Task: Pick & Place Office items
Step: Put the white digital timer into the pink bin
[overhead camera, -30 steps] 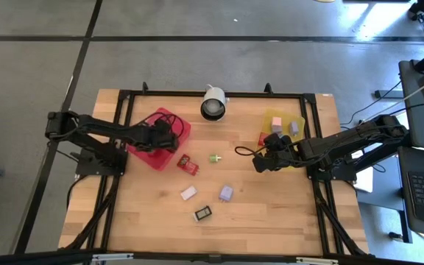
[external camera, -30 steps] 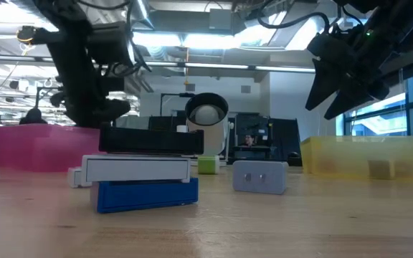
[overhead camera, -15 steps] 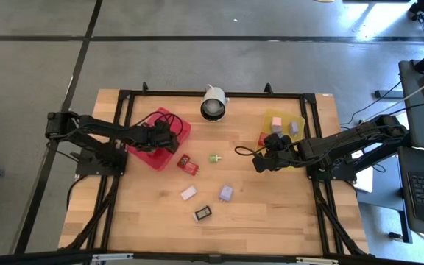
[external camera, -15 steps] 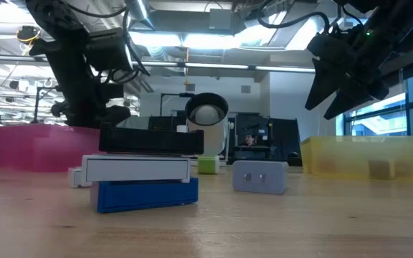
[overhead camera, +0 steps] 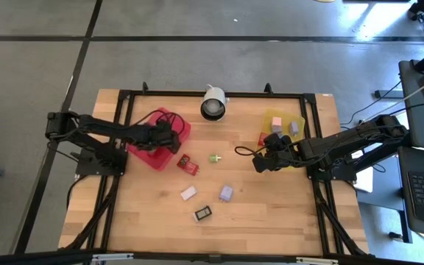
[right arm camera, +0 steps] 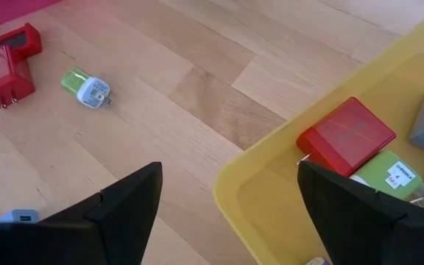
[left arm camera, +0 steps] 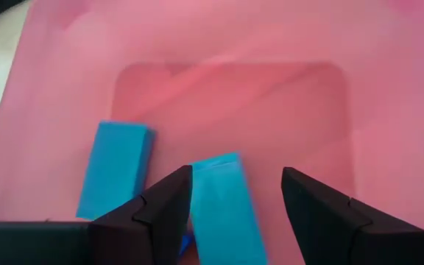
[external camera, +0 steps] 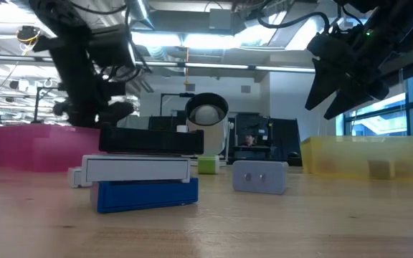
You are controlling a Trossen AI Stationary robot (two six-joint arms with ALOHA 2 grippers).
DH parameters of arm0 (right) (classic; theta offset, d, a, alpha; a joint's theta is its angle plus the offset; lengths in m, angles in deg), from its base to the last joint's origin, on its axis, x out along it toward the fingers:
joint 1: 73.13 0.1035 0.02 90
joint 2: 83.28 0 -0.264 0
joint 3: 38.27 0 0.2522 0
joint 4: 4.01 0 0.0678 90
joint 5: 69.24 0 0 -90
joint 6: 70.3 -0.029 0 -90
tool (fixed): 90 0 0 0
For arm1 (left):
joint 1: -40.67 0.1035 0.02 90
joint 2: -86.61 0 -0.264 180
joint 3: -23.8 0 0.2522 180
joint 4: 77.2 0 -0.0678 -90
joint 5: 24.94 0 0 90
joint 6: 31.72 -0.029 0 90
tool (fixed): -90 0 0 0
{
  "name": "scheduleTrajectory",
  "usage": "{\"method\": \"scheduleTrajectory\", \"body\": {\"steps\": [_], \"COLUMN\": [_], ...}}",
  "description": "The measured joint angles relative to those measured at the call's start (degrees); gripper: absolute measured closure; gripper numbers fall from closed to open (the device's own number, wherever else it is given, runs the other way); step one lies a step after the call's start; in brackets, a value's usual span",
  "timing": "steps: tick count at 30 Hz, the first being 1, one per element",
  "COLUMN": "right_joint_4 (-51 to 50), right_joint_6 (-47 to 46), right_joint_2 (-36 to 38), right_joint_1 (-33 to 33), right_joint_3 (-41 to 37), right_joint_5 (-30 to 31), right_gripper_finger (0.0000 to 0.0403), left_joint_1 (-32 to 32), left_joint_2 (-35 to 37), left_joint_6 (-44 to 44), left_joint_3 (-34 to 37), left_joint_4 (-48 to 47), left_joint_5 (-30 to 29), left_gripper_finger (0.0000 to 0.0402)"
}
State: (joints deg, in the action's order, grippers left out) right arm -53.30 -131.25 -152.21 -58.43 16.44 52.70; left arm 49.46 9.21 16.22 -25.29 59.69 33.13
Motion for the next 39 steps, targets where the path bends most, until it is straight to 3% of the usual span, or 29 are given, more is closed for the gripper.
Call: {"method": "scheduleTrajectory", "body": {"steps": [6, 11, 20, 30, 35, 39], "right_joint_4": [0.0, 0.0, 0.0, 0.3, 0.4, 0.6], "right_joint_6": [0.0, 0.0, 0.0, 0.0, 0.0, 0.0], "right_joint_2": [0.0, 0.0, 0.0, 0.0, 0.0, 0.0], "right_joint_1": [0.0, 0.0, 0.0, 0.0, 0.0, 0.0], "right_joint_3": [0.0, 0.0, 0.0, 0.0, 0.0, 0.0], "right_joint_5": [0.0, 0.0, 0.0, 0.0, 0.0, 0.0], "right_gripper_finger": [0.0085, 0.0085, 0.0084, 0.0084, 0.0084, 0.0084], "left_joint_1": [-0.5, -3.6, -17.8, -33.1, -35.5, -36.0], "left_joint_2": [0.0, 0.0, -1.5, -16.6, -22.4, -24.5], "left_joint_6": [-9.4, -9.4, -8.2, -13.0, -14.7, -13.0], "left_joint_3": [-6.5, -12.5, -12.1, -11.9, -15.8, -20.5], "left_joint_4": [-1.4, 0.0, 21.1, 39.8, 37.9, 27.4], "left_joint_5": [6.7, 11.1, 14.0, 13.7, 15.1, 15.3], "left_gripper_finger": [0.0202, 0.0218, 0.0239, 0.0219, 0.0191, 0.0165]}}
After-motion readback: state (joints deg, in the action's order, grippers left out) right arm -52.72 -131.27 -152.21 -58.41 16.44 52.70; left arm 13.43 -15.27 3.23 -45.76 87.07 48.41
